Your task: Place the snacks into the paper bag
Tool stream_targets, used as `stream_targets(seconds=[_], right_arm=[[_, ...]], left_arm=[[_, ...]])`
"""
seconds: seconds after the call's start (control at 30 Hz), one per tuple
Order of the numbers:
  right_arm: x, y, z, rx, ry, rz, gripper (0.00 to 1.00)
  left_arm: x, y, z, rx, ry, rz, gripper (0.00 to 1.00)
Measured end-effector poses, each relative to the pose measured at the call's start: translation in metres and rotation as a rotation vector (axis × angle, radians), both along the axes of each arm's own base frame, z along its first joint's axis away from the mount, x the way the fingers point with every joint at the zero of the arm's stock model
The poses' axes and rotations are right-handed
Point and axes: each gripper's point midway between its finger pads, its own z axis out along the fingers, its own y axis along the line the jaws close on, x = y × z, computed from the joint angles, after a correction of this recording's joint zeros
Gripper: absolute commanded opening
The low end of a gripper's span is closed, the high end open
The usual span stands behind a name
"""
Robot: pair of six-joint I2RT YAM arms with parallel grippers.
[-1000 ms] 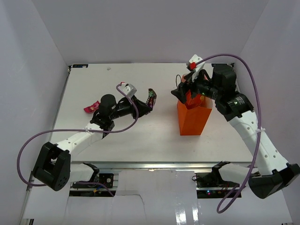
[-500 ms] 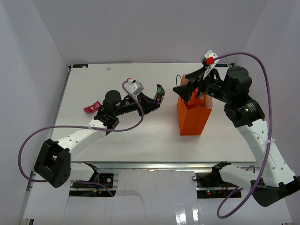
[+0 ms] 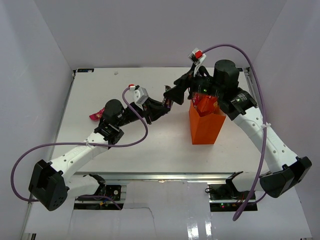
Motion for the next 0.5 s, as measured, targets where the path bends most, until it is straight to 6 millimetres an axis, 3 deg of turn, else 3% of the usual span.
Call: stream_targets(seconds=[0.1, 0.2, 0.23, 0.33, 0.5], right_arm=[[-0.005, 0.011, -0.005, -0.007, 0.017, 0.021, 0.89], [-0.009, 0.017, -0.007, -0.006, 0.029, 0.03, 0.72], [-0.01, 0.018, -0.007, -0.004, 0.034, 0.031, 0.6], [-0.009, 0.019, -0.007, 0.001, 0.047, 0.022, 0.43], [-0.008, 0.02, -0.008, 0.011, 0.064, 0.017, 0.17]], left_arm=[[0.001, 0.0, 0.0, -0.001, 0.001, 0.008, 0.14], [0.003, 0.0, 0.0, -0.003, 0.0, 0.022, 0.14], [0.003, 0.0, 0.0, -0.002, -0.001, 0.024, 0.14], [0.004, 0.0, 0.001, -0.003, -0.003, 0.031, 0.15], [0.007, 0.001, 0.005, -0.01, -0.006, 0.05, 0.29]])
